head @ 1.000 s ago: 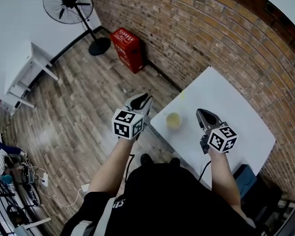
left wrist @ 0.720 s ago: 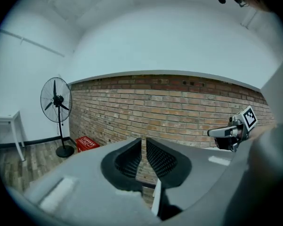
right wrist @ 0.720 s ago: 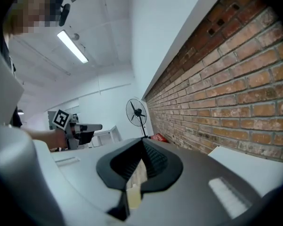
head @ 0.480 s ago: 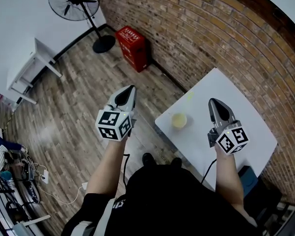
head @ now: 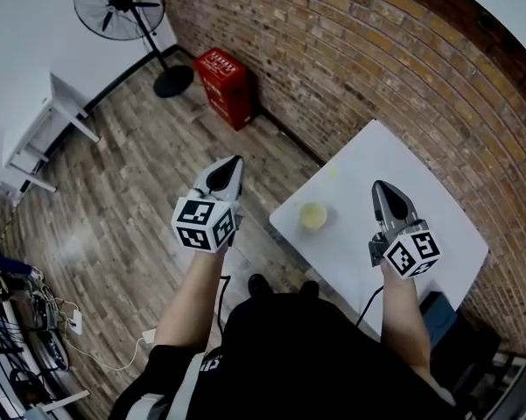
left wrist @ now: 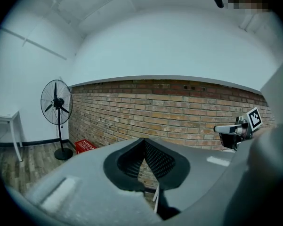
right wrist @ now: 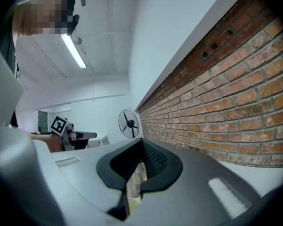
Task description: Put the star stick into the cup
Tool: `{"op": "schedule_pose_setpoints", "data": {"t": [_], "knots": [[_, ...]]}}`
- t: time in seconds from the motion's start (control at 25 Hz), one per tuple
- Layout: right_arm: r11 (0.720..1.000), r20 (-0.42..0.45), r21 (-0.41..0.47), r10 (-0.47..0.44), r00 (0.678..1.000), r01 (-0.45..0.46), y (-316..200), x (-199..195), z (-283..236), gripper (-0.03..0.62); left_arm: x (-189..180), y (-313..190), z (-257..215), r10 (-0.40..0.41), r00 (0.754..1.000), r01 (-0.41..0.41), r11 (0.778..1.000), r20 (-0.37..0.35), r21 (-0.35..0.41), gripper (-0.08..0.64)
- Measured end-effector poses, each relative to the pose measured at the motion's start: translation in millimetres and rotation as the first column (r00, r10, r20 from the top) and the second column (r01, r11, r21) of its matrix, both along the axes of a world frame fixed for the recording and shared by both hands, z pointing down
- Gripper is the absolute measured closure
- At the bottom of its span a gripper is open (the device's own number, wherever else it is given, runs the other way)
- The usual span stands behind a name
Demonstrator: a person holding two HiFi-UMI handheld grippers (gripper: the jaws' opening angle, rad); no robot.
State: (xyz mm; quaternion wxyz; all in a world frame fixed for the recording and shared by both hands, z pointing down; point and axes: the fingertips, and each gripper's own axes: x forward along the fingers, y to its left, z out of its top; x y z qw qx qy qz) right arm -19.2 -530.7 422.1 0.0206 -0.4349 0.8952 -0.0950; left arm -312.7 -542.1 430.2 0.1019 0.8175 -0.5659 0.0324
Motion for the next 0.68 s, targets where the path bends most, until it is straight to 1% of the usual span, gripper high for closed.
{"op": "schedule_pose_setpoints", "data": {"t": [0.32, 0.68], "knots": [[1.0, 0.011, -0.008, -0.006, 1.0, 0.006, -1, -6, -1, 0.594, 10, -2, 6, 0.043, 0.999, -0.043, 0.999, -0.005, -0.026, 0.555], [1.0, 0.006, -0.012, -0.01, 1.0, 0.01, -7, -7, 4, 0.594, 18, -5, 13, 0.067, 0.998, -0.068, 0.996, -0.008, -0.049, 0.554]]}}
